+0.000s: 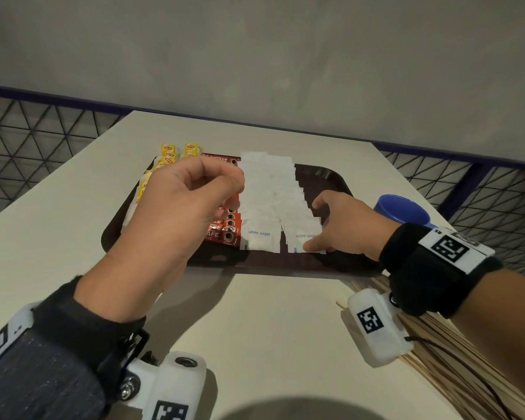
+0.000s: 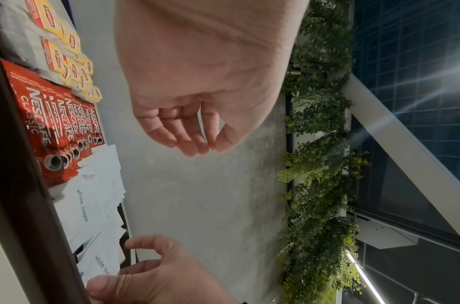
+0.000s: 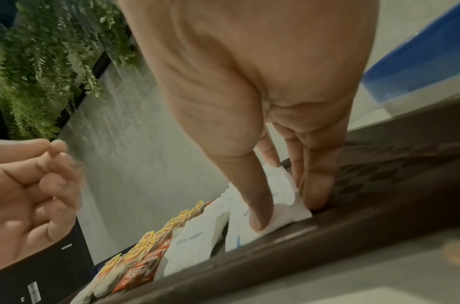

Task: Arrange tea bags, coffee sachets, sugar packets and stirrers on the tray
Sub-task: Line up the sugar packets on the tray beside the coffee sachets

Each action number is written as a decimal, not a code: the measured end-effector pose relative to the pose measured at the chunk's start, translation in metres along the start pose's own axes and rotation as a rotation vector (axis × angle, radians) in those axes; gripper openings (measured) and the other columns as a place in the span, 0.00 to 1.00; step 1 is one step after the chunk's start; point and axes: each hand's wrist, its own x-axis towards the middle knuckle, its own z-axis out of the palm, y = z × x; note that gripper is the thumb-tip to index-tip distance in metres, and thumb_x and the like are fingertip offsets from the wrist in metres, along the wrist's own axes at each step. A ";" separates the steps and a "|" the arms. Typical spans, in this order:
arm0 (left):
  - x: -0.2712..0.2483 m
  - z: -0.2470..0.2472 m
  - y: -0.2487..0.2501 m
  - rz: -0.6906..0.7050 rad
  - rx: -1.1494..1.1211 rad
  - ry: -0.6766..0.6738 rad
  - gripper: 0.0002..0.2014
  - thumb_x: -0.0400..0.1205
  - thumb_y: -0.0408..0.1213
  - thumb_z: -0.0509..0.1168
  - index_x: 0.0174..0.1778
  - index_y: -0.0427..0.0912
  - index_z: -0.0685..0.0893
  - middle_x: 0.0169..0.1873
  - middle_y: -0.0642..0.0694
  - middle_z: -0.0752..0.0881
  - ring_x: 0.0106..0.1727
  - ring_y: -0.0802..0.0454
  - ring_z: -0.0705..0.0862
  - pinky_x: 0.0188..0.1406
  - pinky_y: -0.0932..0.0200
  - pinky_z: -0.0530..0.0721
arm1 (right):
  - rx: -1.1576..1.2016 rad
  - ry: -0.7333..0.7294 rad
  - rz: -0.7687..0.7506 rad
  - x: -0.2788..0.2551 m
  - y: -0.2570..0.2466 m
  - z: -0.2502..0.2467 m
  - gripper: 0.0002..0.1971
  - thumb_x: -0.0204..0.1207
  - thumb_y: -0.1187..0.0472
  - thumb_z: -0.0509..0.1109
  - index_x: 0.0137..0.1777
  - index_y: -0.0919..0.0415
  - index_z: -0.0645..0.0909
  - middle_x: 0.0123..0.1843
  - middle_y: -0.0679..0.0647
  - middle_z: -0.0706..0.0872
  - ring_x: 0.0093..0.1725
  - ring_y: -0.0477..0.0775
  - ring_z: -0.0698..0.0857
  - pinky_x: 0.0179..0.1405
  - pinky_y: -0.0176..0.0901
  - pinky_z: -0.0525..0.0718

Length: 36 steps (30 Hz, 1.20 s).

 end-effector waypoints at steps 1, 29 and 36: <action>0.000 0.000 0.000 0.001 0.000 -0.001 0.08 0.83 0.34 0.72 0.41 0.50 0.92 0.44 0.46 0.94 0.45 0.49 0.91 0.53 0.48 0.87 | -0.011 0.003 -0.004 -0.001 0.000 0.000 0.38 0.67 0.54 0.87 0.74 0.53 0.72 0.57 0.48 0.80 0.52 0.52 0.84 0.52 0.43 0.86; 0.001 0.001 0.000 -0.005 -0.032 -0.006 0.08 0.82 0.28 0.72 0.42 0.45 0.91 0.40 0.46 0.93 0.42 0.50 0.90 0.46 0.55 0.85 | 0.039 -0.087 0.039 0.001 -0.014 0.004 0.31 0.69 0.56 0.84 0.68 0.56 0.72 0.55 0.51 0.83 0.50 0.54 0.87 0.54 0.52 0.92; 0.002 0.000 -0.002 -0.004 -0.032 -0.009 0.08 0.83 0.27 0.71 0.43 0.44 0.91 0.40 0.45 0.92 0.43 0.49 0.89 0.44 0.56 0.84 | 0.141 -0.118 0.087 0.001 -0.012 0.001 0.31 0.70 0.60 0.83 0.69 0.59 0.71 0.57 0.55 0.83 0.51 0.57 0.89 0.55 0.57 0.92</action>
